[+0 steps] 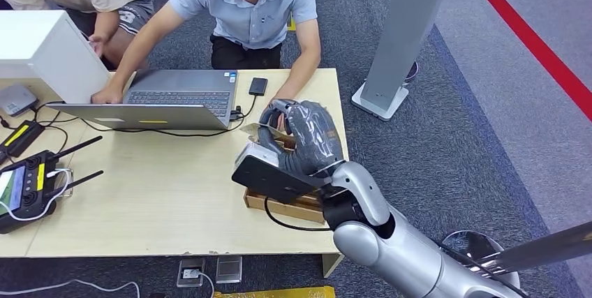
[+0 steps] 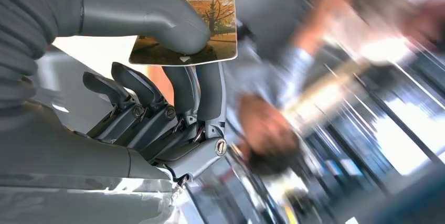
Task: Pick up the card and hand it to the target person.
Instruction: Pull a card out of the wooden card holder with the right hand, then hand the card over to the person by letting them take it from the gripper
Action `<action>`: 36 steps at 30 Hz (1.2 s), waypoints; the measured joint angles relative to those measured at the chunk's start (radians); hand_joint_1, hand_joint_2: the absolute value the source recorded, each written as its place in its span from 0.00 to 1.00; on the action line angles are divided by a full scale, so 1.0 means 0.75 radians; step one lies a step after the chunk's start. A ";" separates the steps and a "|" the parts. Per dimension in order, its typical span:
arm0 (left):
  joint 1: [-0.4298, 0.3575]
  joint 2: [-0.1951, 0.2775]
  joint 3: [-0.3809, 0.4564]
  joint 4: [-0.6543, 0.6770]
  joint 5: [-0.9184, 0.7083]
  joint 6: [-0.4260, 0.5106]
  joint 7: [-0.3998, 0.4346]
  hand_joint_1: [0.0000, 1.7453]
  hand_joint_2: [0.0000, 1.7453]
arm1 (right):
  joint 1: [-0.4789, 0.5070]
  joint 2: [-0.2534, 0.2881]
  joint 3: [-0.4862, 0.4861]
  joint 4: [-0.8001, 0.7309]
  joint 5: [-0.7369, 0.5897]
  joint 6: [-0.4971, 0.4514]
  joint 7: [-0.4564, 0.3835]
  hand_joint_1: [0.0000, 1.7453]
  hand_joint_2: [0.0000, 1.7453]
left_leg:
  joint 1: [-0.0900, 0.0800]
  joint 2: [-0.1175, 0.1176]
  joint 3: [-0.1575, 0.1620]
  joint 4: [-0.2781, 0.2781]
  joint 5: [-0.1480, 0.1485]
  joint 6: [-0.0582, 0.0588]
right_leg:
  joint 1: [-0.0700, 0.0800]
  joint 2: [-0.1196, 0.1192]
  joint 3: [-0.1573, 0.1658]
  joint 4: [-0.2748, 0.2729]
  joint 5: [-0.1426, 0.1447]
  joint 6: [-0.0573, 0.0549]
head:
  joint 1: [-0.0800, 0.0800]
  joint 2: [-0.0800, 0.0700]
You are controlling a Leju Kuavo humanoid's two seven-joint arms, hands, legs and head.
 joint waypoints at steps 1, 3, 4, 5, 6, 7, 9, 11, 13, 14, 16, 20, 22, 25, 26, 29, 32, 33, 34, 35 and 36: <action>0.000 0.000 0.000 0.000 -0.002 -0.001 -0.002 0.00 0.00 | -0.002 0.004 -0.001 0.008 0.035 -0.072 -0.040 1.00 1.00 | 0.000 0.000 0.000 0.000 0.000 0.000 | 0.000 0.000 0.000 0.000 0.000 0.000 | 0.001 0.000; -0.004 -0.002 0.000 0.000 -0.008 -0.004 -0.002 0.00 0.00 | -0.008 0.014 -0.001 0.041 0.132 -0.213 -0.102 1.00 1.00 | 0.000 0.000 0.000 0.000 0.000 0.000 | 0.000 0.000 0.000 0.000 0.000 0.000 | 0.001 0.000; -0.007 -0.003 0.000 0.000 -0.012 -0.006 -0.002 0.00 0.00 | -0.011 0.018 -0.002 0.063 0.178 -0.277 -0.125 1.00 1.00 | 0.000 0.000 0.000 0.000 0.000 0.000 | 0.000 0.000 0.000 0.000 0.000 0.000 | 0.001 0.000; -0.011 -0.003 0.000 0.000 -0.015 -0.009 -0.002 0.00 0.00 | -0.014 0.023 -0.003 0.086 0.215 -0.336 -0.145 1.00 1.00 | 0.000 0.000 0.000 0.000 0.000 0.000 | 0.000 0.000 0.000 0.000 0.000 0.000 | 0.001 0.000; -0.014 -0.004 0.000 0.000 -0.018 -0.011 -0.002 0.00 0.00 | -0.016 0.028 -0.005 0.108 0.237 -0.382 -0.159 1.00 1.00 | 0.000 0.000 0.000 0.000 0.000 0.000 | 0.000 0.000 0.000 0.000 0.000 0.000 | 0.002 0.000; -0.016 -0.005 0.000 0.000 -0.019 -0.012 -0.002 0.00 0.00 | -0.016 0.033 -0.008 0.130 0.247 -0.415 -0.168 1.00 1.00 | 0.000 0.000 0.000 0.000 0.000 0.000 | 0.000 0.000 0.000 0.000 0.000 0.000 | 0.002 0.000; -0.019 -0.007 0.000 0.000 -0.021 -0.012 -0.001 0.00 0.00 | -0.017 0.041 -0.012 0.174 0.257 -0.450 -0.176 1.00 1.00 | 0.000 0.000 0.000 0.000 0.000 0.000 | 0.000 0.000 0.000 0.000 0.000 0.000 | 0.001 0.000; -0.021 -0.008 0.000 0.000 -0.021 -0.012 0.002 0.00 0.00 | -0.017 0.046 -0.015 0.209 0.266 -0.464 -0.177 1.00 1.00 | 0.000 0.000 0.000 0.000 0.000 0.000 | 0.000 0.000 0.000 0.000 0.000 0.000 | 0.001 0.000; -0.022 -0.009 -0.001 0.000 -0.021 -0.012 0.004 0.00 0.00 | -0.017 0.052 -0.020 0.240 0.276 -0.475 -0.176 1.00 1.00 | 0.000 0.000 0.000 0.000 0.000 0.000 | 0.000 0.000 0.000 0.000 0.000 0.000 | 0.001 0.000; -0.022 -0.009 -0.001 0.000 -0.021 -0.012 0.005 0.00 0.00 | -0.017 0.055 -0.023 0.254 0.281 -0.478 -0.174 1.00 1.00 | 0.000 0.000 0.000 0.000 0.000 0.000 | 0.000 0.000 0.000 0.000 0.000 0.000 | 0.001 0.000; -0.023 -0.010 -0.001 0.000 -0.021 -0.012 0.007 0.00 0.00 | -0.016 0.060 -0.028 0.278 0.287 -0.480 -0.172 1.00 1.00 | 0.000 0.000 0.000 0.000 0.000 0.000 | 0.000 0.000 0.000 0.000 0.000 0.000 | 0.000 0.000; -0.023 -0.012 -0.001 0.000 -0.021 -0.012 0.009 0.00 0.00 | -0.016 0.069 -0.033 0.314 0.291 -0.484 -0.168 1.00 1.00 | 0.000 0.000 0.000 0.000 0.000 0.000 | 0.000 0.000 0.000 0.000 0.000 0.000 | 0.001 0.000; -0.023 -0.013 -0.001 0.000 -0.021 -0.012 0.010 0.00 0.00 | -0.016 0.075 -0.034 0.332 0.299 -0.490 -0.167 1.00 1.00 | 0.000 0.000 0.000 0.000 0.000 0.000 | 0.000 0.000 0.000 0.000 0.000 0.000 | 0.001 0.000; -0.023 -0.013 -0.001 0.000 -0.021 -0.012 0.011 0.00 0.00 | -0.016 0.084 -0.035 0.354 0.305 -0.500 -0.168 1.00 1.00 | 0.000 0.000 0.000 0.000 0.000 0.000 | 0.000 0.000 0.000 0.000 0.000 0.000 | 0.001 0.000; -0.023 -0.013 -0.001 0.000 -0.021 -0.012 0.012 0.00 0.00 | -0.016 0.087 -0.035 0.361 0.298 -0.501 -0.171 1.00 1.00 | 0.000 0.000 0.000 0.000 0.000 0.000 | 0.000 0.000 0.000 0.000 0.000 0.000 | 0.001 0.000; -0.023 -0.013 -0.001 0.000 -0.020 -0.012 0.015 0.00 0.00 | -0.016 0.096 -0.036 0.383 0.256 -0.501 -0.189 1.00 1.00 | 0.000 0.000 0.000 0.000 0.000 0.000 | 0.000 0.000 0.000 0.000 0.000 0.000 | 0.000 0.000; -0.023 -0.013 -0.001 0.000 -0.020 -0.012 0.017 0.00 0.00 | -0.016 0.106 -0.036 0.404 0.237 -0.501 -0.202 1.00 1.00 | 0.000 0.000 0.000 0.000 0.000 0.000 | 0.000 0.000 0.000 0.000 0.000 0.000 | 0.000 0.000; -0.023 -0.014 -0.001 0.000 -0.020 -0.012 0.018 0.00 0.00 | -0.016 0.109 -0.036 0.411 0.236 -0.501 -0.205 1.00 1.00 | 0.000 0.000 0.000 0.000 0.000 0.000 | 0.000 0.000 0.000 0.000 0.000 0.000 | 0.000 0.000; -0.023 -0.014 -0.001 0.000 -0.020 -0.012 0.018 0.00 0.00 | -0.016 0.111 -0.036 0.417 0.236 -0.501 -0.206 1.00 1.00 | 0.000 0.000 0.000 0.000 0.000 0.000 | 0.000 0.000 0.000 0.000 0.000 0.000 | 0.001 0.000; -0.023 -0.014 -0.001 0.000 -0.020 -0.012 0.018 0.00 0.00 | -0.016 0.114 -0.036 0.423 0.236 -0.501 -0.207 1.00 1.00 | 0.000 0.000 0.000 0.000 0.000 0.000 | 0.000 0.000 0.000 0.000 0.000 0.000 | 0.001 0.000; -0.023 -0.014 -0.001 0.000 -0.019 -0.012 0.018 0.00 0.00 | -0.016 0.116 -0.036 0.429 0.236 -0.501 -0.207 1.00 1.00 | 0.000 0.000 0.000 0.000 0.000 0.000 | 0.000 0.000 0.000 0.000 0.000 0.000 | 0.001 0.000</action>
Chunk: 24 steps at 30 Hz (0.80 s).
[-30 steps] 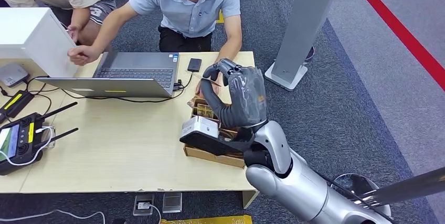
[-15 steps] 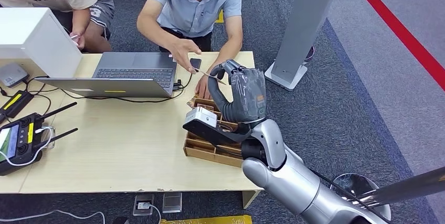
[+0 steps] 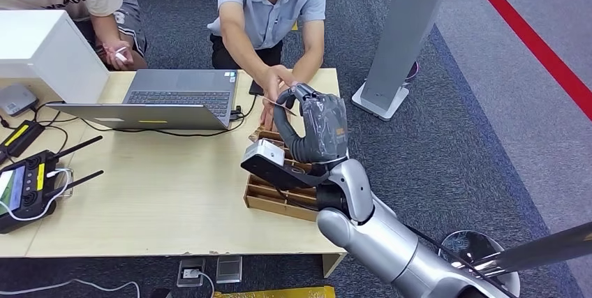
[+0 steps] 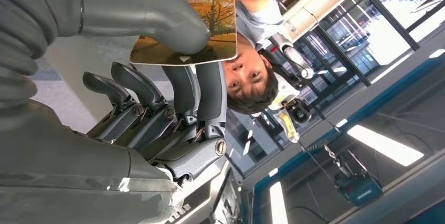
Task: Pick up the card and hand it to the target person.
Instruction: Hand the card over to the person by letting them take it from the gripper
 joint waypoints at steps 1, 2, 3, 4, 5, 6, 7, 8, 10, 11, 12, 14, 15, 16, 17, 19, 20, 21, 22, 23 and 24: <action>0.000 0.000 0.000 0.000 0.000 0.000 0.000 0.00 0.00 | 0.000 0.002 0.000 0.005 0.000 0.000 0.000 1.00 1.00 | 0.000 0.000 0.000 0.000 0.000 0.000 | 0.000 0.000 0.000 0.000 0.000 0.000 | 0.000 0.000; 0.000 0.000 0.000 0.000 0.000 0.000 0.000 0.00 0.00 | 0.000 0.004 0.000 0.011 0.000 0.000 0.000 1.00 1.00 | 0.000 0.000 0.000 0.000 0.000 0.000 | 0.000 0.000 0.000 0.000 0.000 0.000 | 0.000 0.000; 0.000 0.000 0.000 0.000 0.000 0.000 0.000 0.00 0.00 | 0.000 0.005 0.000 0.016 0.000 0.000 -0.001 1.00 1.00 | 0.000 0.000 0.000 0.000 0.000 0.000 | 0.000 0.000 0.000 0.000 0.000 0.000 | 0.000 0.000; 0.000 0.000 0.000 0.000 0.000 0.000 0.000 0.00 0.00 | 0.000 0.007 0.000 0.020 0.000 0.000 -0.001 1.00 1.00 | 0.000 0.000 0.000 0.000 0.000 0.000 | 0.000 0.000 0.000 0.000 0.000 0.000 | 0.000 0.000; 0.000 0.000 0.000 0.000 0.000 0.000 0.000 0.00 0.25 | 0.000 0.008 0.000 0.024 0.000 0.000 -0.001 0.75 1.00 | 0.000 0.000 0.000 0.000 0.000 0.000 | 0.000 0.000 0.000 0.000 0.000 0.000 | 0.001 0.000; 0.000 0.000 0.000 0.000 0.000 0.000 0.000 0.00 0.50 | 0.000 0.010 0.000 0.029 0.000 0.000 -0.001 0.50 1.00 | 0.000 0.000 0.000 0.000 0.000 0.000 | 0.000 0.000 0.000 0.000 0.000 0.000 | 0.000 0.000; 0.000 0.000 -0.001 0.000 -0.001 0.000 0.000 0.00 0.75 | 0.000 0.012 0.000 0.032 0.000 0.000 -0.001 0.25 1.00 | 0.000 0.000 0.000 0.000 0.000 0.000 | 0.000 0.000 0.000 0.000 0.000 0.000 | 0.000 0.000; 0.000 0.000 -0.001 0.000 -0.001 0.000 -0.001 0.00 0.75 | 0.000 0.014 0.000 0.036 0.001 0.000 -0.001 0.00 1.00 | 0.000 0.000 0.000 0.000 0.000 0.000 | 0.000 0.000 0.000 0.000 0.000 0.000 | 0.000 0.000; 0.000 0.000 -0.004 0.000 -0.002 -0.001 -0.005 0.00 0.25 | 0.000 0.016 0.001 0.043 0.002 0.000 0.000 0.00 1.00 | 0.000 0.000 0.000 0.000 0.000 0.000 | 0.000 0.000 0.000 0.000 0.000 0.000 | 0.000 0.000; 0.000 0.000 -0.007 0.000 -0.002 0.000 -0.007 0.00 0.00 | 0.000 0.016 0.001 0.045 0.002 0.000 0.001 0.00 1.00 | 0.000 0.000 0.000 0.000 0.000 0.000 | 0.000 0.000 0.000 0.000 0.000 0.000 | 0.000 0.000; 0.000 -0.001 -0.009 0.000 -0.001 0.000 -0.010 0.00 0.00 | 0.000 0.016 0.001 0.047 0.001 0.000 0.001 0.00 1.00 | 0.000 0.000 0.000 0.000 0.000 0.000 | 0.000 0.000 0.000 0.000 0.000 0.000 | 0.000 0.000; 0.000 -0.001 -0.012 0.000 0.001 0.001 -0.011 0.00 0.00 | 0.001 0.016 0.001 0.048 -0.003 0.000 0.001 0.00 1.00 | 0.000 0.000 0.000 0.000 0.000 0.000 | 0.000 0.000 0.000 0.000 0.000 0.000 | 0.000 0.000; 0.000 -0.001 -0.012 0.000 0.003 0.002 -0.011 0.00 0.00 | 0.001 0.016 0.001 0.048 -0.012 0.000 0.000 0.00 1.00 | 0.000 0.000 0.000 0.000 0.000 0.000 | 0.000 0.000 0.000 0.000 0.000 0.000 | 0.000 0.000; 0.000 -0.001 -0.013 0.000 0.006 0.003 -0.011 0.00 0.00 | 0.002 0.016 0.000 0.048 -0.027 -0.001 -0.002 0.00 1.00 | 0.000 0.000 0.000 0.000 0.000 0.000 | 0.000 0.000 0.000 0.000 0.000 0.000 | 0.000 0.000; 0.001 -0.001 -0.014 0.000 0.009 0.006 -0.011 0.00 0.00 | 0.003 0.016 0.000 0.047 -0.049 -0.002 -0.006 0.00 1.00 | 0.000 0.000 0.000 0.000 0.000 0.000 | 0.000 0.000 0.000 0.000 0.000 0.000 | 0.000 0.000; 0.003 -0.001 -0.015 0.000 0.017 0.011 -0.013 0.00 0.00 | 0.013 0.016 -0.003 0.040 -0.114 -0.005 -0.023 0.00 1.00 | 0.000 0.000 0.000 0.000 0.000 0.000 | 0.000 0.000 0.000 0.000 0.000 0.000 | 0.000 0.000; 0.005 -0.001 -0.016 0.000 0.021 0.014 -0.015 0.00 0.00 | 0.023 0.015 -0.006 0.032 -0.156 -0.007 -0.036 0.00 1.00 | 0.000 0.000 0.000 0.000 0.000 0.000 | 0.000 0.000 0.000 0.000 0.000 0.000 | 0.000 0.000; 0.007 -0.001 -0.016 0.000 0.025 0.016 -0.017 0.00 0.00 | 0.034 0.013 -0.010 0.019 -0.201 -0.009 -0.049 0.00 1.00 | 0.000 0.000 0.000 0.000 0.000 0.000 | 0.000 0.000 0.000 0.000 0.000 0.000 | 0.000 0.000; 0.010 -0.001 -0.017 0.000 0.029 0.019 -0.019 0.00 0.00 | 0.046 0.010 -0.015 0.005 -0.248 -0.011 -0.062 0.00 1.00 | 0.000 0.000 0.000 0.000 0.000 0.000 | 0.000 0.000 0.000 0.000 0.000 0.000 | 0.000 0.000; 0.013 -0.001 -0.017 0.000 0.032 0.021 -0.019 0.00 0.00 | 0.058 0.007 -0.020 -0.010 -0.290 -0.011 -0.074 0.00 1.00 | 0.000 0.000 0.000 0.000 0.000 0.000 | 0.000 0.000 -0.001 0.000 0.000 0.000 | 0.000 0.000; 0.014 -0.001 -0.017 0.000 0.036 0.023 -0.019 0.00 0.00 | 0.071 0.002 -0.025 -0.026 -0.332 -0.008 -0.085 0.00 1.00 | 0.000 0.000 0.000 0.000 0.000 0.000 | 0.000 0.000 -0.001 0.000 0.000 0.000 | 0.000 0.000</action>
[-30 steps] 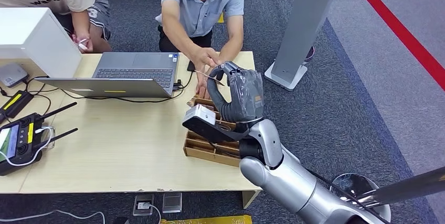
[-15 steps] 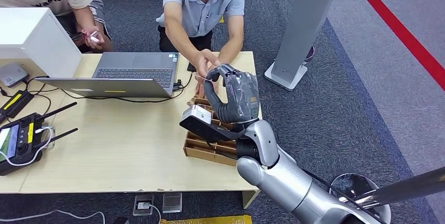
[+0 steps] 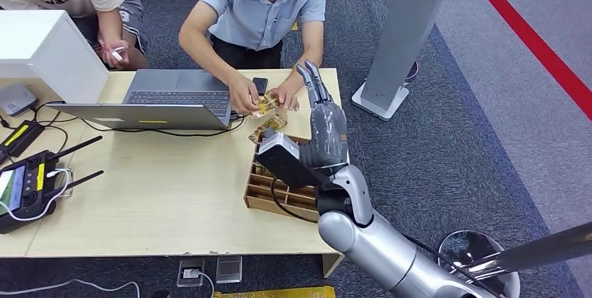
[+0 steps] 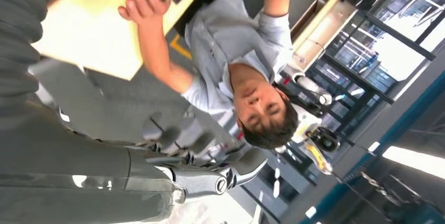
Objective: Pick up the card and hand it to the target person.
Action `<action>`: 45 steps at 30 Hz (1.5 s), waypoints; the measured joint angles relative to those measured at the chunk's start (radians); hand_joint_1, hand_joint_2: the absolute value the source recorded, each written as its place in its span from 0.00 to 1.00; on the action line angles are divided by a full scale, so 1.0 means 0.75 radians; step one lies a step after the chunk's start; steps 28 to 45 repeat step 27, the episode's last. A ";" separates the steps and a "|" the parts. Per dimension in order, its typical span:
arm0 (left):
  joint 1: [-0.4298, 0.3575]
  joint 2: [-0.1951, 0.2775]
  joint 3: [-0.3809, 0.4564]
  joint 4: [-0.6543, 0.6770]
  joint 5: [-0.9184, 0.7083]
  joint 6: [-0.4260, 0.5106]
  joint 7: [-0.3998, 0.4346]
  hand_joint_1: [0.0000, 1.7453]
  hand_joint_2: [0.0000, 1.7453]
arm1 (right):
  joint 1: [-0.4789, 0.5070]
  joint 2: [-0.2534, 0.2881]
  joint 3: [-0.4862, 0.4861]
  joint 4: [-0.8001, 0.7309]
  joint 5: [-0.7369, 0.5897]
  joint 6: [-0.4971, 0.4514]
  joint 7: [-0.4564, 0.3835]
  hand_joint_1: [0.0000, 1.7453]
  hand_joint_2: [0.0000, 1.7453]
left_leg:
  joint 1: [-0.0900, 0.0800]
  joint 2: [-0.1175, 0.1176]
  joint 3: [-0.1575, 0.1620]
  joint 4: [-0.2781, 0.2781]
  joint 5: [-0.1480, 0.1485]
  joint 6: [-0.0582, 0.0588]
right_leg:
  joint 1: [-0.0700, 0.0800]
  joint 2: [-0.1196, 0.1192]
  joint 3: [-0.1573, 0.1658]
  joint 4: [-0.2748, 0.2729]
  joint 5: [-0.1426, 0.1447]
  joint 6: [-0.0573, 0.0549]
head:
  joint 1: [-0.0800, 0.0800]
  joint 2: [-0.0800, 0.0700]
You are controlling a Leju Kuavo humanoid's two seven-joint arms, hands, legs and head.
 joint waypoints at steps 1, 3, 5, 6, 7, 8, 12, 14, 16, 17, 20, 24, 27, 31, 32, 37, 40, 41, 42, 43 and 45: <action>0.001 0.000 0.000 0.000 0.004 0.002 0.000 0.00 0.00 | 0.014 -0.006 -0.005 -0.018 -0.046 0.005 -0.012 0.00 1.00 | 0.000 0.000 0.000 0.000 0.000 0.000 | 0.000 0.000 0.000 0.000 0.000 0.000 | 0.000 0.000; 0.004 0.000 0.000 0.000 0.011 0.004 0.002 0.00 0.00 | 0.049 -0.022 -0.015 -0.063 -0.153 0.023 -0.038 0.00 1.00 | 0.000 0.000 0.000 0.000 0.000 0.000 | 0.000 0.000 0.000 0.000 0.000 0.000 | 0.000 0.000; 0.006 0.000 0.000 0.000 0.018 0.005 0.006 0.00 0.00 | 0.087 -0.041 -0.026 -0.111 -0.262 0.052 -0.057 0.00 1.00 | 0.000 0.000 0.000 0.000 0.000 0.000 | 0.000 0.000 0.000 0.000 0.000 0.000 | 0.000 0.000; 0.007 0.000 0.000 0.000 0.022 0.006 0.009 0.00 0.00 | 0.106 -0.051 -0.032 -0.135 -0.314 0.069 -0.064 0.00 1.00 | 0.000 0.000 0.000 0.000 0.000 0.000 | 0.000 0.000 0.000 0.000 0.000 0.000 | 0.000 0.000; 0.007 0.001 0.000 0.000 0.024 0.006 0.011 0.00 0.00 | 0.125 -0.062 -0.039 -0.161 -0.362 0.085 -0.069 0.00 1.00 | 0.000 0.000 0.000 0.000 0.000 0.000 | 0.000 0.000 0.000 0.000 0.000 0.000 | 0.000 0.000; 0.008 0.001 0.000 0.000 0.026 0.007 0.013 0.00 0.00 | 0.143 -0.074 -0.045 -0.187 -0.406 0.101 -0.073 0.00 1.00 | 0.000 0.000 0.000 0.000 0.000 0.000 | 0.000 0.000 0.000 0.000 0.000 0.000 | 0.000 0.000; 0.011 0.001 0.000 0.000 0.035 0.012 0.020 0.00 0.00 | 0.225 -0.127 -0.076 -0.285 -0.598 0.176 -0.068 0.00 1.00 | 0.000 0.000 0.000 0.000 0.000 0.000 | 0.000 0.000 0.000 -0.001 0.000 0.000 | 0.000 0.000; 0.012 0.001 0.000 0.000 0.037 0.014 0.023 0.00 0.00 | 0.272 -0.157 -0.092 -0.334 -0.691 0.218 -0.057 0.00 1.00 | 0.000 0.000 0.000 0.000 0.000 0.000 | 0.000 0.000 0.000 -0.001 0.000 0.000 | 0.000 0.000; 0.013 0.002 0.000 0.000 0.038 0.015 0.025 0.00 0.00 | 0.319 -0.190 -0.110 -0.381 -0.782 0.265 -0.047 0.00 1.00 | 0.000 0.000 0.000 0.000 -0.001 0.000 | 0.000 0.000 0.000 -0.001 0.000 0.000 | 0.000 0.000; 0.013 0.003 0.000 0.000 0.039 0.016 0.026 0.00 0.00 | 0.343 -0.205 -0.120 -0.401 -0.829 0.288 -0.043 0.00 1.00 | 0.000 0.000 0.000 0.000 -0.001 0.000 | 0.000 0.000 0.000 -0.001 0.000 0.000 | 0.000 0.000; 0.013 0.004 0.000 0.000 0.042 0.017 0.028 0.00 0.00 | 0.413 -0.250 -0.142 -0.454 -0.941 0.346 -0.037 0.00 1.00 | 0.000 0.000 0.000 0.000 -0.001 0.000 | 0.000 0.000 0.000 -0.001 0.000 0.000 | 0.000 0.000; 0.013 0.005 0.001 0.000 0.045 0.022 0.041 0.00 0.00 | 0.480 -0.298 -0.154 -0.493 -1.005 0.381 -0.028 0.00 1.00 | 0.000 0.000 0.000 0.000 -0.001 0.000 | 0.000 0.000 0.000 -0.001 0.000 0.000 | 0.000 0.000; 0.014 0.006 0.001 0.000 0.047 0.024 0.046 0.00 0.00 | 0.515 -0.316 -0.162 -0.500 -1.022 0.388 -0.024 0.00 1.00 | 0.000 0.000 0.000 0.000 -0.001 0.000 | 0.000 0.000 0.000 -0.001 0.000 0.000 | 0.000 0.000; 0.014 0.006 0.001 0.000 0.047 0.024 0.046 0.00 0.00 | 0.515 -0.316 -0.162 -0.500 -1.022 0.388 -0.024 0.00 1.00 | 0.000 0.000 0.000 0.000 -0.001 0.000 | 0.000 0.000 0.000 -0.001 0.000 0.000 | 0.000 0.000; 0.014 0.006 0.001 0.000 0.047 0.024 0.046 0.00 0.00 | 0.515 -0.316 -0.162 -0.500 -1.022 0.388 -0.024 0.00 1.00 | 0.000 0.000 0.000 0.000 -0.001 0.000 | 0.000 0.000 0.000 -0.001 0.000 0.000 | 0.000 0.000; 0.014 0.006 0.001 0.000 0.047 0.024 0.046 0.00 0.00 | 0.515 -0.316 -0.162 -0.500 -1.022 0.388 -0.024 0.00 1.00 | 0.000 0.000 0.000 0.000 -0.001 0.000 | 0.000 0.000 0.000 -0.001 0.000 0.000 | 0.000 0.000; 0.014 0.006 0.001 0.000 0.047 0.024 0.046 0.00 0.00 | 0.515 -0.316 -0.162 -0.500 -1.022 0.388 -0.024 0.00 1.00 | 0.000 0.000 0.000 0.000 -0.001 0.000 | 0.000 0.000 0.000 -0.001 0.000 0.000 | 0.000 0.000; 0.014 0.006 0.001 0.000 0.047 0.024 0.046 0.00 0.00 | 0.515 -0.316 -0.162 -0.500 -1.022 0.388 -0.024 0.00 1.00 | 0.000 0.000 0.000 0.000 -0.001 0.000 | 0.000 0.000 0.000 -0.001 0.000 0.000 | 0.000 0.000; 0.014 0.006 0.001 0.000 0.047 0.024 0.046 0.00 0.00 | 0.515 -0.316 -0.162 -0.500 -1.022 0.388 -0.024 0.00 1.00 | 0.000 0.000 0.000 0.000 -0.001 0.000 | 0.000 0.000 0.000 -0.001 0.000 0.000 | 0.000 0.000; 0.014 0.006 0.001 0.000 0.047 0.024 0.046 0.00 0.00 | 0.515 -0.316 -0.162 -0.500 -1.022 0.388 -0.024 0.00 1.00 | 0.000 0.000 0.000 0.000 -0.001 0.000 | 0.000 0.000 0.000 -0.001 0.000 0.000 | 0.000 0.000; 0.014 0.006 0.001 0.000 0.047 0.024 0.046 0.00 0.00 | 0.515 -0.316 -0.162 -0.500 -1.022 0.388 -0.024 0.00 1.00 | 0.000 0.000 0.000 0.000 -0.001 0.000 | 0.000 0.000 0.000 -0.001 0.000 0.000 | 0.000 0.000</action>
